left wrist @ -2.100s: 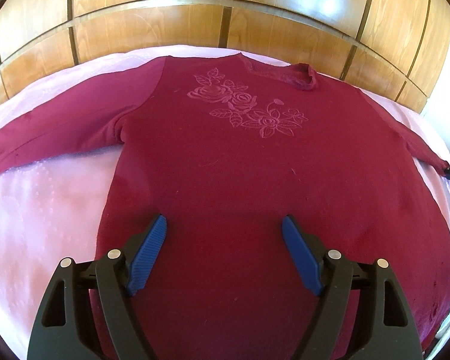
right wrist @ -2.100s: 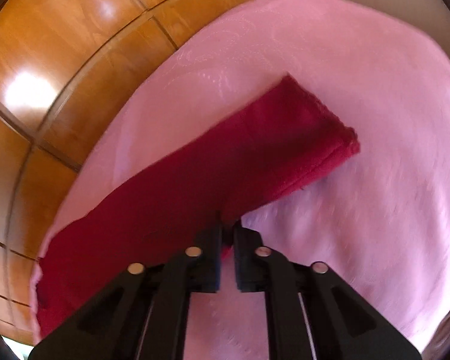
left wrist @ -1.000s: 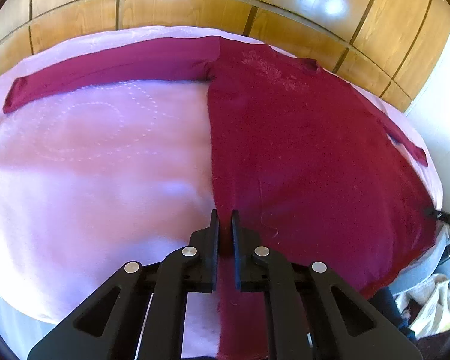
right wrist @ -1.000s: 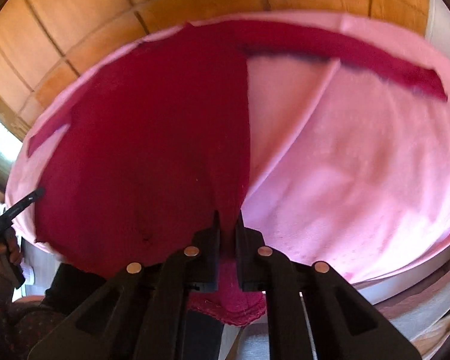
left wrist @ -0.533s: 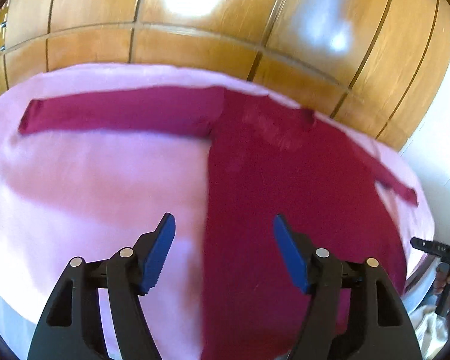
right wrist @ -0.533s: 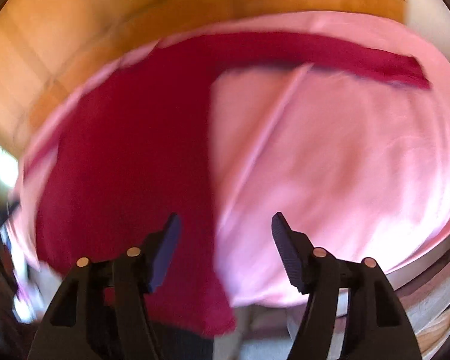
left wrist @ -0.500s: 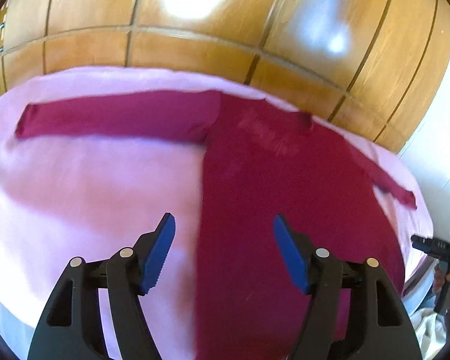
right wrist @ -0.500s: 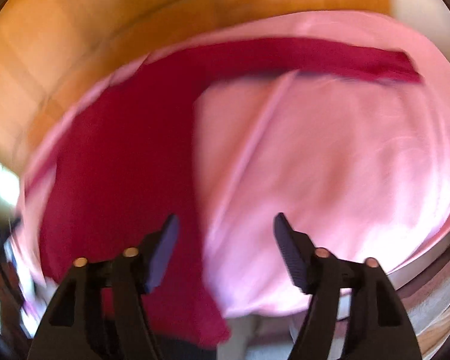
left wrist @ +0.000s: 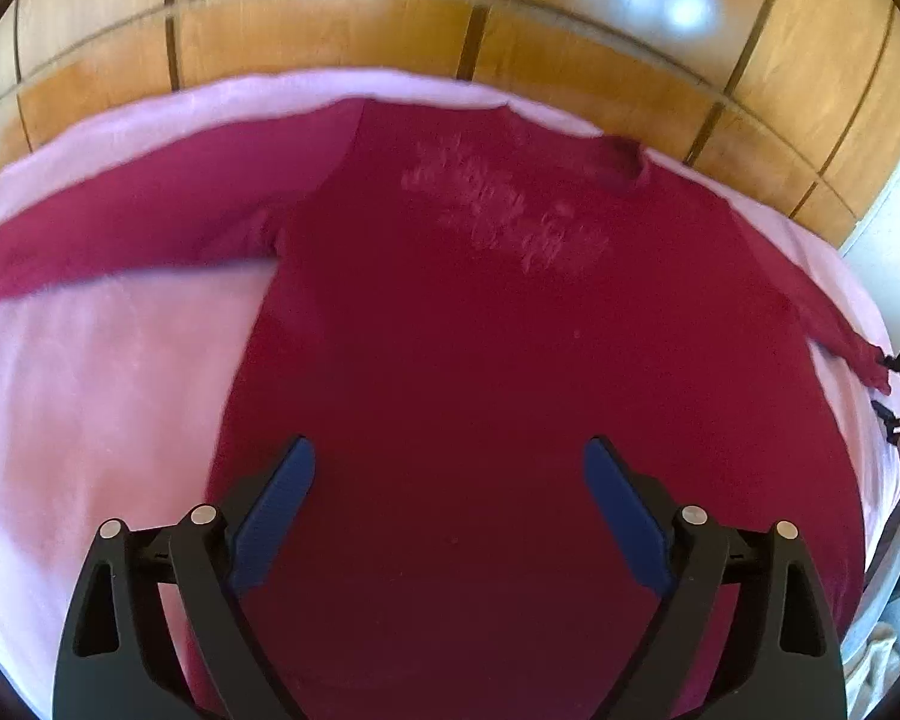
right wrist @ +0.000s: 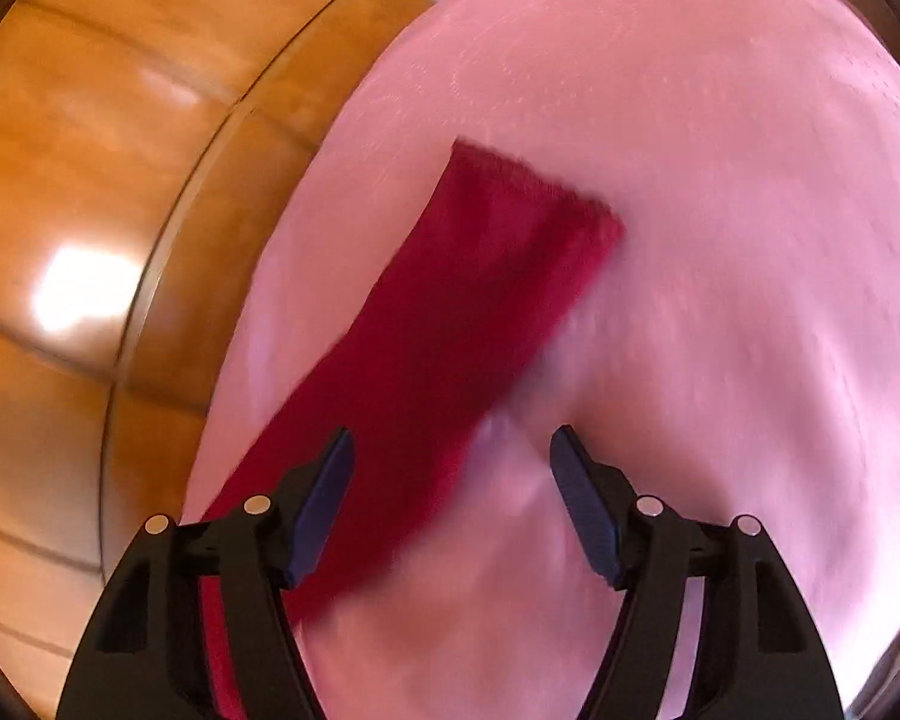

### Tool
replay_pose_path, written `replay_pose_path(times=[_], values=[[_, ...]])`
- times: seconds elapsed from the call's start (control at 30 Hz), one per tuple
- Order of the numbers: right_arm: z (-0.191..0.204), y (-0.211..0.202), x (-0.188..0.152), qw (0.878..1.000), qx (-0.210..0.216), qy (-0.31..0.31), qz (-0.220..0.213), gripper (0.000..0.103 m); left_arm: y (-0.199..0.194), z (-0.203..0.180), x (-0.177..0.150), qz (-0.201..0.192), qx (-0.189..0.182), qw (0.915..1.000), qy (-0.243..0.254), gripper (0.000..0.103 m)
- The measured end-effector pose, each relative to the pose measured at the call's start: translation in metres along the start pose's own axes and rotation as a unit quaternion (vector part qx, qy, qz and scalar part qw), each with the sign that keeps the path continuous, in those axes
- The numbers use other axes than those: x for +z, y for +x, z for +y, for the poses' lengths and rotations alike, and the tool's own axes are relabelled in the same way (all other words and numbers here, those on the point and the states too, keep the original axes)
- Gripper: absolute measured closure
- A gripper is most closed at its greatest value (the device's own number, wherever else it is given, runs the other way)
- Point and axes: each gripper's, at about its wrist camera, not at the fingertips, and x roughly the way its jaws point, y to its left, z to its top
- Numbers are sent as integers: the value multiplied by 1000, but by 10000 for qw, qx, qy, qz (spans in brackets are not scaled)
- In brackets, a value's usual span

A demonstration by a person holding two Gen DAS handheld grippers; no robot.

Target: Fold small clothes

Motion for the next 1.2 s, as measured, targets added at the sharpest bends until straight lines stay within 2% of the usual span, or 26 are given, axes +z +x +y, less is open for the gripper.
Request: replay_pose_path(times=[0.03, 0.07, 0.1, 0.13, 0.17, 0.23, 0.3, 0.33, 0.4, 0.5, 0.63, 0.73, 0.8, 0.83, 0.9, 0.93, 0.97, 1.03, 1.07, 1.2], values=[[3, 3, 6, 9999, -127, -53, -25, 36, 5, 2, -1, 63, 49, 10000, 8, 10], [4, 7, 10, 9993, -328, -165, -45, 49, 6, 3, -2, 50, 73, 10000, 33, 8], [8, 9, 14, 9983, -495, -299, -24, 78, 6, 3, -3, 19, 90, 9999, 69, 7], [15, 8, 11, 9972, -608, -427, 16, 95, 7, 2, -5, -1, 119, 9998, 126, 4], [20, 4, 9, 9962, -664, -570, 10, 97, 7, 1, -6, 1, 143, 9997, 187, 4], [48, -10, 2, 9925, -546, -1082, -155, 97, 8, 0, -7, -11, 175, 9994, 299, 4], [82, -28, -14, 9862, -242, -1620, -246, 97, 5, 1, -8, -78, 94, 9996, 238, 4], [112, -40, -29, 9780, -32, -2062, -307, 97, 4, 2, -8, -106, 38, 9997, 194, 4], [149, -52, -52, 9665, 315, -2529, -315, 97, -1, 8, -6, -195, -145, 9997, 22, 4], [213, -65, -107, 9385, 925, -3321, -212, 97, -10, 18, -2, -388, -415, 9980, -262, 4], [287, -58, -196, 9008, 1580, -4042, 152, 97, -26, 30, 8, -732, -565, 9947, -443, 4], [326, -40, -263, 8781, 1942, -4328, 621, 97, -34, 34, 18, -743, -682, 9943, -352, 4], [346, -27, -306, 8625, 2072, -4524, 921, 97, -39, 35, 26, -772, -614, 9947, -303, 4], [352, -23, -335, 8508, 2111, -4680, 1117, 97, -40, 36, 29, -775, -620, 9946, -302, 4], [368, -5, -372, 8326, 2103, -4949, 1329, 97, -41, 38, 39, -705, -740, 9943, -303, 4], [373, 3, -396, 8195, 2111, -5109, 1514, 97, -40, 41, 43, -691, -773, 9940, -358, 4], [366, 1, -414, 8098, 2115, -5220, 1645, 93, -39, 43, 48, -707, -790, 9933, -465, 4], [369, 9, -434, 7971, 2073, -5388, 1770, 61, -36, 44, 56, -735, -862, 9918, -587, 4], [366, 7, -439, 7948, 2117, -5401, 1784, 44, -33, 45, 61, -708, -937, 9911, -620, 4], [350, -11, -423, 8054, 2227, -5235, 1666, 42, -18, 40, 82, -694, -1058, 9901, -609, 17]])
